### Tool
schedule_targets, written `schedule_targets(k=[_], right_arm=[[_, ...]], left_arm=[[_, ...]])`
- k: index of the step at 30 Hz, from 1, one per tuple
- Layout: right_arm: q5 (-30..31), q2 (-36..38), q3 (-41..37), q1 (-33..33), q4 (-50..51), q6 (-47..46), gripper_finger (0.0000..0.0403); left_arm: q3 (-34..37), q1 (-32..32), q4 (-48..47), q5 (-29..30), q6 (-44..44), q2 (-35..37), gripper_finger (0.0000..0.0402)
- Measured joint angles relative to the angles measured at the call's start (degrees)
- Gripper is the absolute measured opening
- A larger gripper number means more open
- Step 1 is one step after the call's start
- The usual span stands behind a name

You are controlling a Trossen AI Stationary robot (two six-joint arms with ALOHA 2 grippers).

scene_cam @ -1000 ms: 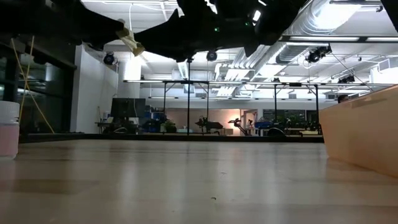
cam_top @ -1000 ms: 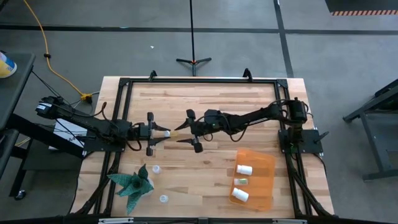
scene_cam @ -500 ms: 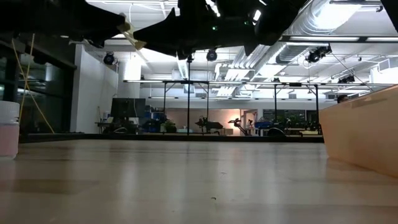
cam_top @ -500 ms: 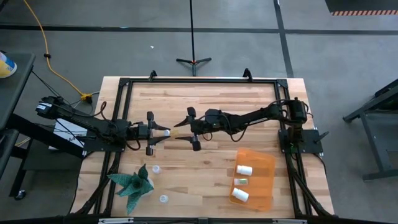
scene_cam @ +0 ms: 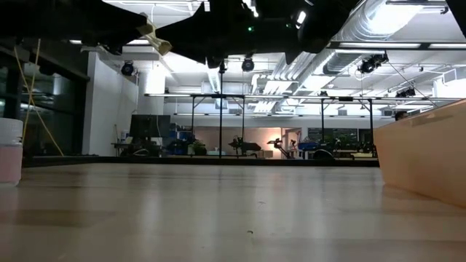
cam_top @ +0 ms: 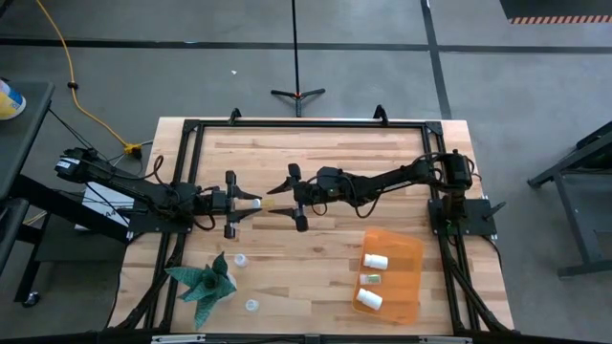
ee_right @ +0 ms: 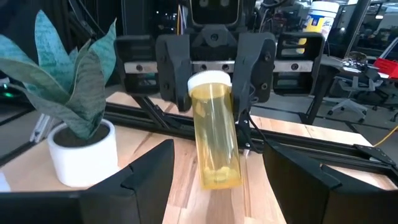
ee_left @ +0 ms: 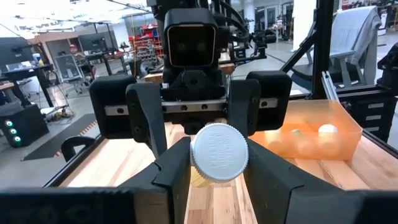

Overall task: Pick and place pill bottles into a basket
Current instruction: Put the yellow medicine bottle into the orange bin

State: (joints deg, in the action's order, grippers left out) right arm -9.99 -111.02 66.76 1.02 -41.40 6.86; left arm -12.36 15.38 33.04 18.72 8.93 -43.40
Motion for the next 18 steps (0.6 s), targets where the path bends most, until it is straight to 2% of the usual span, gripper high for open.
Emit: schedule_targets(k=[18], right_arm=[[0.5, -0.4, 0.0, 0.0, -1.1, -0.4, 0.0236]], left_arm=[[0.0, 0.0, -0.1, 0.0, 0.0, 0.0, 0.0170]])
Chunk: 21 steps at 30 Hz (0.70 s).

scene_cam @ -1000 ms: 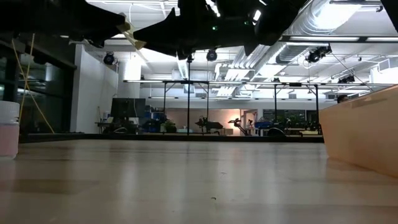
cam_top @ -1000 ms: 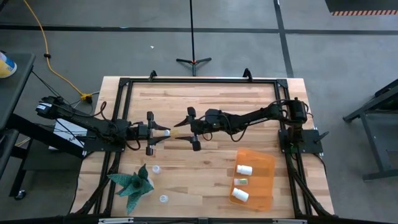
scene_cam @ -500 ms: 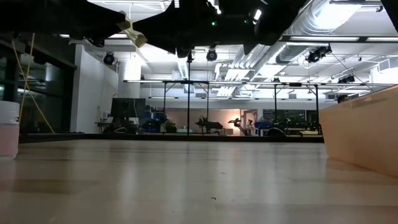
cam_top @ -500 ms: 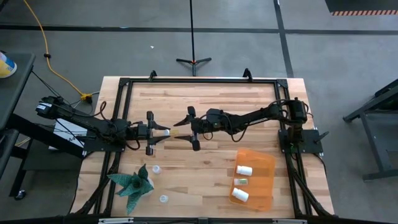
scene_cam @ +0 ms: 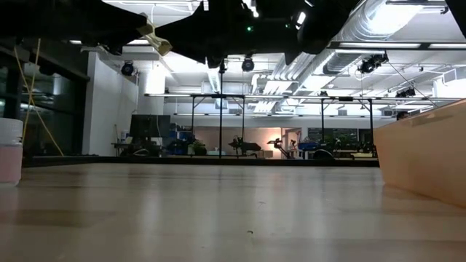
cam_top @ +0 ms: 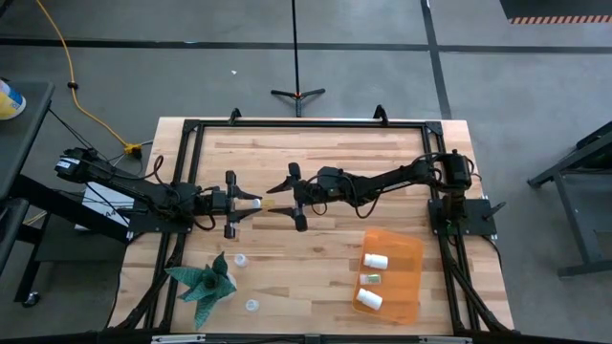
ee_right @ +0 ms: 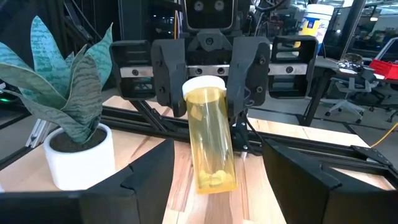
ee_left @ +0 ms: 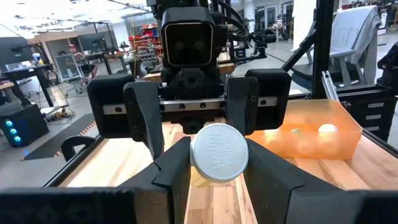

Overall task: Pick and place pill bottles into a basket
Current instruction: Put the yellow medicine bottle into the orange bin

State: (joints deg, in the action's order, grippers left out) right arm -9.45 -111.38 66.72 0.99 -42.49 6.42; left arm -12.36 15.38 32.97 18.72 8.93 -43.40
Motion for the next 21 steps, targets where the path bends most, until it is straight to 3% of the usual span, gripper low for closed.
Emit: schedule_targets(k=[14, 21], right_arm=[[0.1, -0.5, 0.0, 0.0, 0.2, -0.9, 0.0233], [-0.4, -0.5, 0.0, 0.0, 0.2, -1.0, 0.0177]], left_arm=[[0.0, 0.0, 0.0, 0.0, 0.0, 0.0, 0.0170], [0.0, 0.0, 0.0, 0.0, 0.0, 0.0, 0.0170]])
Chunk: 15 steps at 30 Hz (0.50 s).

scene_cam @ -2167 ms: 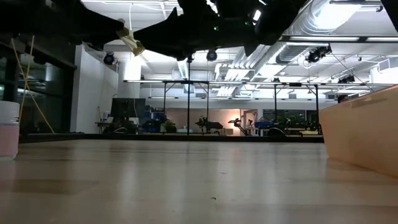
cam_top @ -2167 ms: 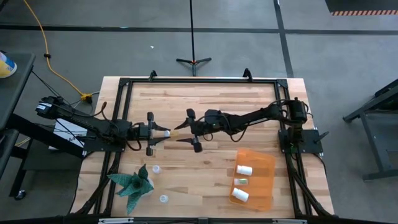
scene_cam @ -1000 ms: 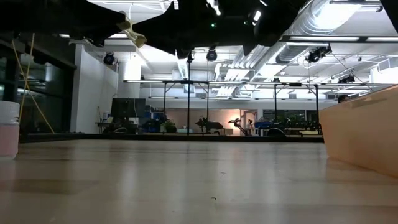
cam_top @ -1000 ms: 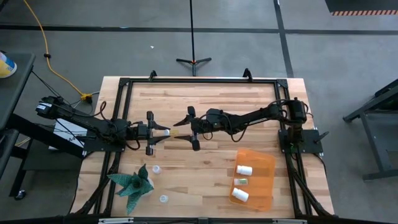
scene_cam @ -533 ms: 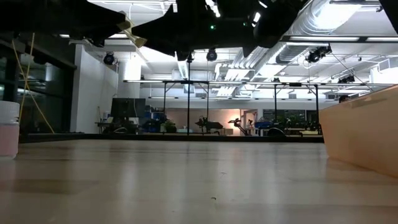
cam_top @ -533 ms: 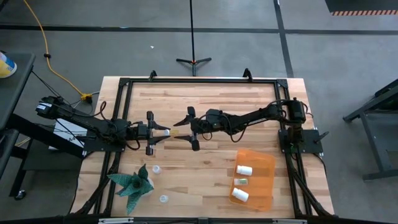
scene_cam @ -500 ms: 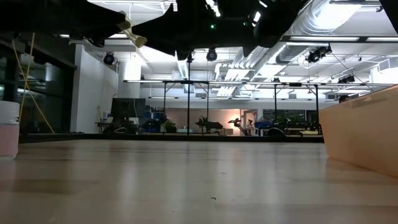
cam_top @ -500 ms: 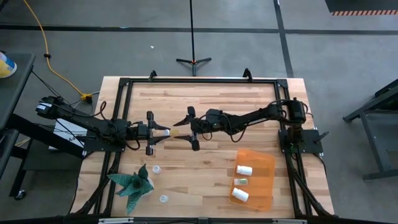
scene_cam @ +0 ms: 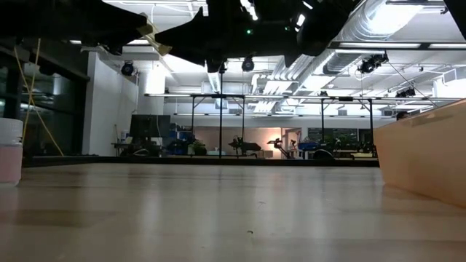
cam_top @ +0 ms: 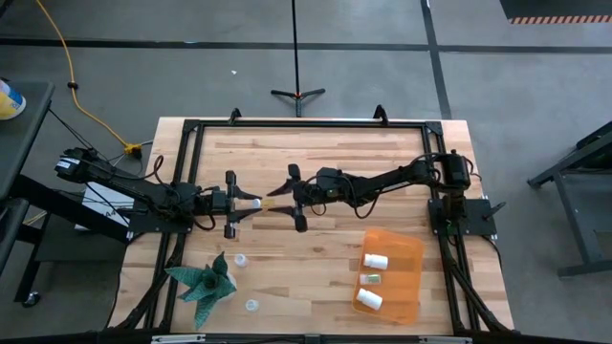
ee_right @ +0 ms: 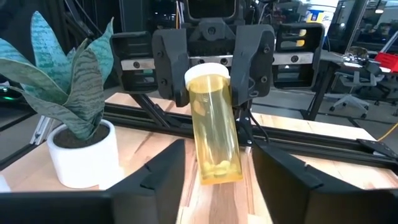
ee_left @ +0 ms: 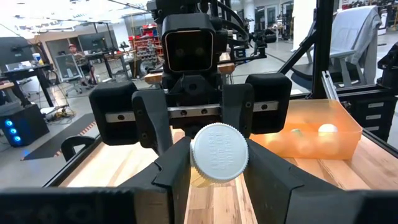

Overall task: Pick and place pill bottles into a basket
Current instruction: Put the yellow medicine bottle into the orange bin

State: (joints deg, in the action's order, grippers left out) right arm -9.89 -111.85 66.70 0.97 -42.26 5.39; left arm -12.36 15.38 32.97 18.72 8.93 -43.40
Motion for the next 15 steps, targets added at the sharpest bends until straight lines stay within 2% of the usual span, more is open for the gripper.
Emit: schedule_targets(k=[6, 15], right_arm=[[-0.5, 0.0, 0.0, 0.0, 0.0, 0.1, 0.0132], [-0.7, 0.0, 0.0, 0.0, 0.0, 0.2, 0.0095]], left_arm=[[0.0, 0.0, 0.0, 0.0, 0.0, 0.0, 0.0170], [0.0, 0.0, 0.0, 0.0, -0.1, 0.0, 0.0170]])
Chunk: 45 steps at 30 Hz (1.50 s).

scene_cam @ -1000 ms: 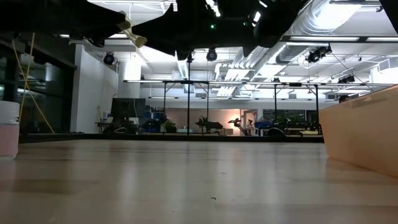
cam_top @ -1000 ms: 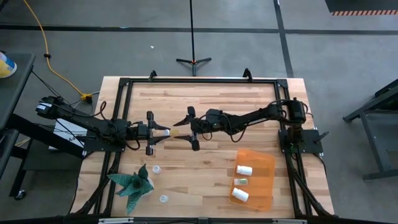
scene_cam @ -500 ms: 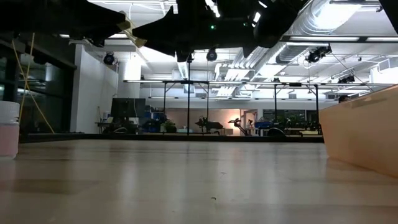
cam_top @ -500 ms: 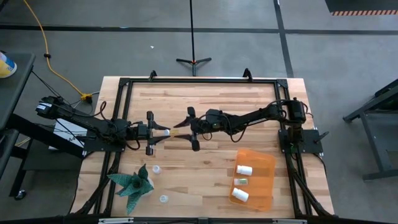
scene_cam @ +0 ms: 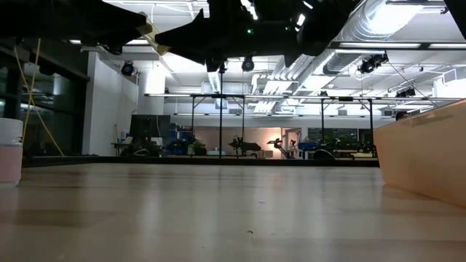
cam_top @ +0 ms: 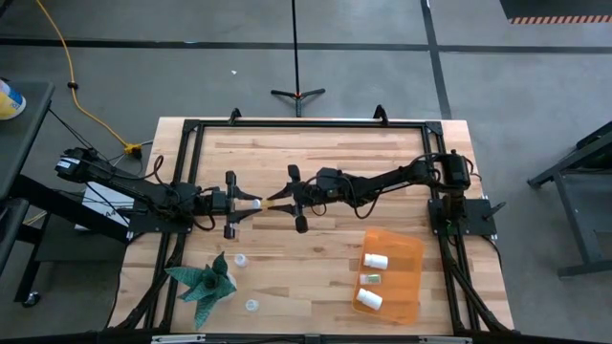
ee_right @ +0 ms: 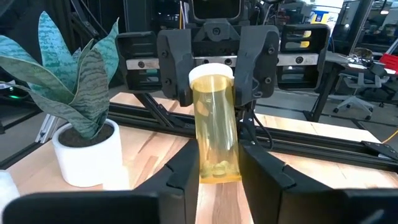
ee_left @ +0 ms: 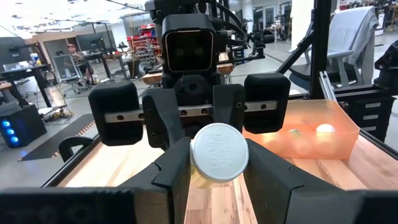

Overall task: Pick and place pill bottles into a basket
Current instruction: Put the yellow medicine bottle into the orange bin

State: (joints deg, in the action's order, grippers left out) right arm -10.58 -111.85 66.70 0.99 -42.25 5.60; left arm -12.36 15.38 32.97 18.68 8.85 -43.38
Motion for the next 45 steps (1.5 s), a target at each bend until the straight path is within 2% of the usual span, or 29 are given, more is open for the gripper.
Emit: schedule_targets(k=[10, 13, 23, 29, 34, 39, 45], right_arm=[[0.1, 0.0, 0.0, 0.0, 0.0, -0.2, 0.0097], [0.0, 0.0, 0.0, 0.0, 0.0, -0.2, 0.0097], [0.2, 0.0, 0.1, 0.1, -0.1, -0.6, 0.0098], [0.0, 0.1, 0.1, 0.6, -0.4, -0.7, 0.0098], [-4.3, 0.1, 0.1, 1.5, -0.4, -3.9, 0.0098], [-8.2, 0.1, 0.1, 1.6, 0.8, -7.8, 0.0098], [-8.1, 3.6, 0.0, 1.8, 12.7, -10.8, 0.0098]], left_arm=[[0.0, 0.0, 0.0, 0.0, 0.0, 0.0, 0.0170], [0.0, -0.1, 0.1, -2.0, -0.1, 0.0, 0.0179], [0.0, 0.0, 0.0, -4.2, -2.9, 0.0, 0.0297], [0.0, 0.0, 0.0, -4.2, -2.9, 0.6, 0.0341], [0.0, 0.0, -0.5, -3.8, -1.5, 3.0, 0.0350], [0.0, 0.0, -2.0, -0.2, -0.2, 4.3, 0.0351], [0.0, 0.0, -3.1, 0.4, -0.1, 5.3, 0.0351]])
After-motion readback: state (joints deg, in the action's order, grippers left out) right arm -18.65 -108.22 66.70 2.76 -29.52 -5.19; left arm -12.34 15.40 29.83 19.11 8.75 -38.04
